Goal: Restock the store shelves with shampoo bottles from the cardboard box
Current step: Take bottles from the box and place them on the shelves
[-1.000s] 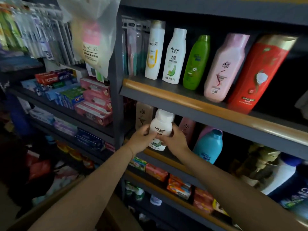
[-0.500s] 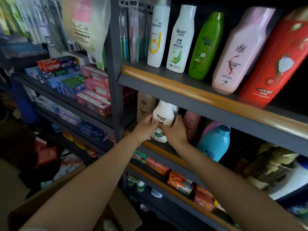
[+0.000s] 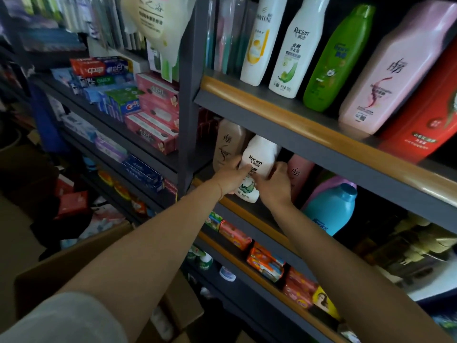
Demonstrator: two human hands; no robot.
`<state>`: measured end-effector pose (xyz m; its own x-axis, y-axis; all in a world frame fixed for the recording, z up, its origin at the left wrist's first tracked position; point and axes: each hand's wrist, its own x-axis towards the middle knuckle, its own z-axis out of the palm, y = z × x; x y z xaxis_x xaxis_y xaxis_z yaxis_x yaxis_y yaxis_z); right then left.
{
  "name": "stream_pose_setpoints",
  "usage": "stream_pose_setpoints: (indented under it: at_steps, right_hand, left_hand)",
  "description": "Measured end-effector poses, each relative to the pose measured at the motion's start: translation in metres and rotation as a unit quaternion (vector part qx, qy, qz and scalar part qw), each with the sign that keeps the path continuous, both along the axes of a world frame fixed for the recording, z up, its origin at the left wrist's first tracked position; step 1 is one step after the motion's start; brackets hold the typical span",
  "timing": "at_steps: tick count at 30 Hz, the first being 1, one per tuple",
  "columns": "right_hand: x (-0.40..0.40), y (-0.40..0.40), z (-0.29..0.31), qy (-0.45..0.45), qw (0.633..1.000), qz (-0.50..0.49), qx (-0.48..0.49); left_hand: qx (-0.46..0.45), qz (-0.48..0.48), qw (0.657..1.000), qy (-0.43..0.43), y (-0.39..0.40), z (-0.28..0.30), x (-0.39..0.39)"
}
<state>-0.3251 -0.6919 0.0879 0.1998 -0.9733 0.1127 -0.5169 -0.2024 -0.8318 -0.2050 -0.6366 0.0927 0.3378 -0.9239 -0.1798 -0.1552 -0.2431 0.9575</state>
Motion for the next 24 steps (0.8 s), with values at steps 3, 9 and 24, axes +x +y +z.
stream_pose_setpoints:
  at_steps: [3,9,24]
  right_hand:
    - [-0.003,0.009,0.006,-0.007,1.000,-0.001,-0.010]
    - [-0.005,0.071,-0.006,-0.008,0.978,0.003,-0.206]
    - [0.160,0.229,-0.269,0.280,0.807,0.488,0.181]
  left_hand:
    - [-0.017,0.001,1.000,0.009,0.004,-0.002,-0.002]
    - [-0.149,0.182,0.972,0.030,0.066,-0.043,0.009]
    - [0.260,0.377,0.839,-0.293,0.388,-0.275,0.116]
